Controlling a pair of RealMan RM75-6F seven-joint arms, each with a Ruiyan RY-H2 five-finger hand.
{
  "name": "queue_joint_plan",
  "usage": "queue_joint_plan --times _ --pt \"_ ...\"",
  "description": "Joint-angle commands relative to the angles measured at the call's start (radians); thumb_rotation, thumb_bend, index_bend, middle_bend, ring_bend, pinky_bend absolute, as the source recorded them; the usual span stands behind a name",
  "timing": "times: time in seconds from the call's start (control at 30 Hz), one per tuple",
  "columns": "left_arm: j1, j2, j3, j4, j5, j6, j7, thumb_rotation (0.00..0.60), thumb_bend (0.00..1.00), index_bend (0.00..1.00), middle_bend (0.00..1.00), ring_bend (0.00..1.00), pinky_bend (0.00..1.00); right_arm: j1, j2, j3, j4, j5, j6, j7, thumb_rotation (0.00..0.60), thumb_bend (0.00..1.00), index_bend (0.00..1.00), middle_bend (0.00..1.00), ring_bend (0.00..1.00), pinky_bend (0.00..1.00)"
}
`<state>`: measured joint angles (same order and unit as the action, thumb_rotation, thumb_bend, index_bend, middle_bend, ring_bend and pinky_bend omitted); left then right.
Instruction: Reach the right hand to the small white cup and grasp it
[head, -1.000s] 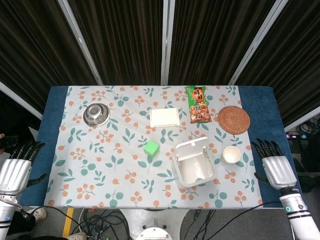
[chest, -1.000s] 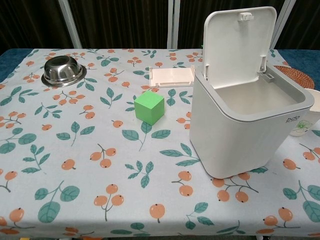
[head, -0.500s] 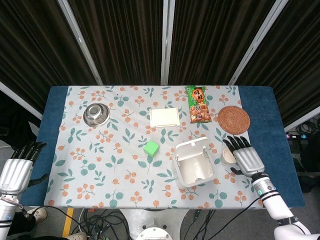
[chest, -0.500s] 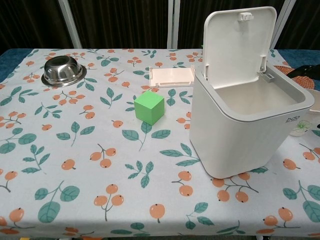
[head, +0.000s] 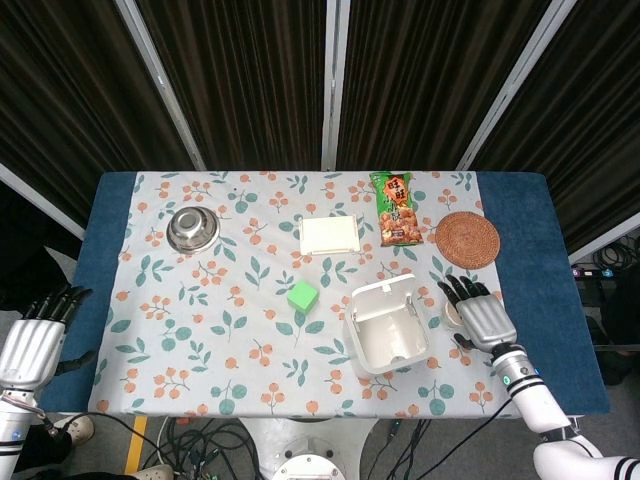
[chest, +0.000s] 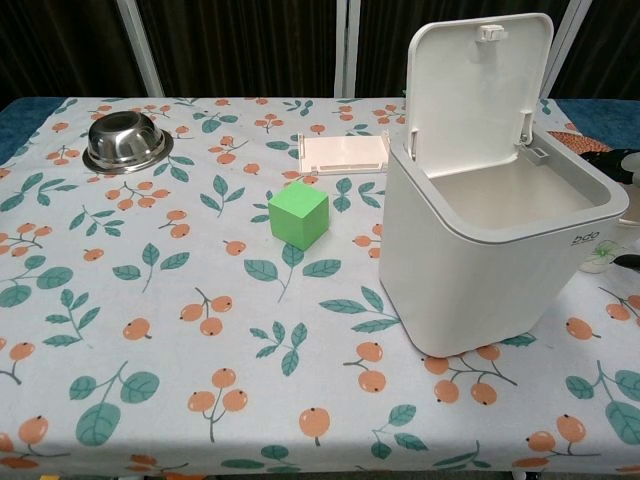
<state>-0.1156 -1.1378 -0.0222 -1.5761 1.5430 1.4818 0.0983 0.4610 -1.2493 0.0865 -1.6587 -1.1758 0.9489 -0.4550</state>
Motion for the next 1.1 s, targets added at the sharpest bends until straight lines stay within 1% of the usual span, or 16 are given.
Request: queue_joint_plan --times 0.03,0.17,0.3,0.4,0.57,0.67,0.77,0.83,0.93,1.03,1.1 --pt "0.001 -0.001 0.0 0.0 -0.001 0.001 -0.002 0.6 0.03 0.17 0.16 0.09 0.19 0.006 -0.006 -0.007 -0.001 0.009 -0.003 -0.008 0.6 0.2 0.0 0.0 0.0 0.25" --pt "0.001 0.001 -0.002 0.0 0.001 0.004 -0.004 0.6 0.03 0.17 0.16 0.09 0.19 0.009 -0.014 -0.013 0.006 0.011 0.008 -0.004 0.6 0.23 0.0 0.03 0.0 0.35" --pt "0.0 0.002 -0.001 -0.001 0.001 0.002 -0.005 0.6 0.03 0.17 0.16 0.09 0.19 0.005 -0.019 -0.017 0.011 0.0 0.031 0.006 0.6 0.26 0.02 0.1 0.08 0.43" --pt "0.0 0.001 -0.001 0.0 0.0 0.002 -0.006 0.6 0.03 0.17 0.16 0.09 0.19 0.004 -0.02 -0.018 0.017 -0.009 0.045 0.014 0.6 0.28 0.12 0.19 0.15 0.49" --pt "0.0 0.003 -0.002 -0.002 -0.001 0.002 -0.005 0.6 0.03 0.17 0.16 0.09 0.19 -0.007 -0.01 -0.017 0.016 -0.052 0.089 0.052 0.6 0.3 0.25 0.29 0.24 0.53" --pt "0.0 0.003 -0.001 -0.002 0.0 0.002 -0.005 0.6 0.03 0.17 0.16 0.09 0.19 -0.015 0.005 -0.021 0.014 -0.079 0.107 0.077 0.6 0.3 0.34 0.36 0.3 0.54" --pt "0.0 0.003 -0.002 -0.003 0.0 0.003 -0.005 0.6 0.03 0.17 0.16 0.09 0.19 -0.023 0.026 -0.021 -0.001 -0.103 0.128 0.107 0.6 0.3 0.37 0.38 0.32 0.54" --pt "0.001 0.004 -0.002 -0.004 0.0 0.004 -0.004 0.6 0.03 0.17 0.16 0.09 0.19 -0.03 0.05 -0.018 -0.023 -0.123 0.146 0.133 0.6 0.3 0.37 0.38 0.32 0.54" --pt "0.002 0.007 -0.003 -0.006 0.001 0.008 -0.004 0.6 0.03 0.17 0.16 0.09 0.19 -0.045 0.111 -0.012 -0.088 -0.172 0.193 0.168 0.6 0.3 0.37 0.38 0.32 0.54" --pt "0.001 0.007 -0.003 -0.008 0.002 0.008 -0.002 0.6 0.03 0.17 0.16 0.09 0.19 -0.07 0.194 -0.008 -0.189 -0.237 0.261 0.19 0.6 0.3 0.37 0.39 0.32 0.54" --pt "0.0 0.006 -0.003 -0.01 0.004 0.008 0.001 0.6 0.03 0.17 0.16 0.09 0.19 -0.09 0.253 -0.007 -0.258 -0.302 0.316 0.208 0.6 0.3 0.37 0.39 0.32 0.54"
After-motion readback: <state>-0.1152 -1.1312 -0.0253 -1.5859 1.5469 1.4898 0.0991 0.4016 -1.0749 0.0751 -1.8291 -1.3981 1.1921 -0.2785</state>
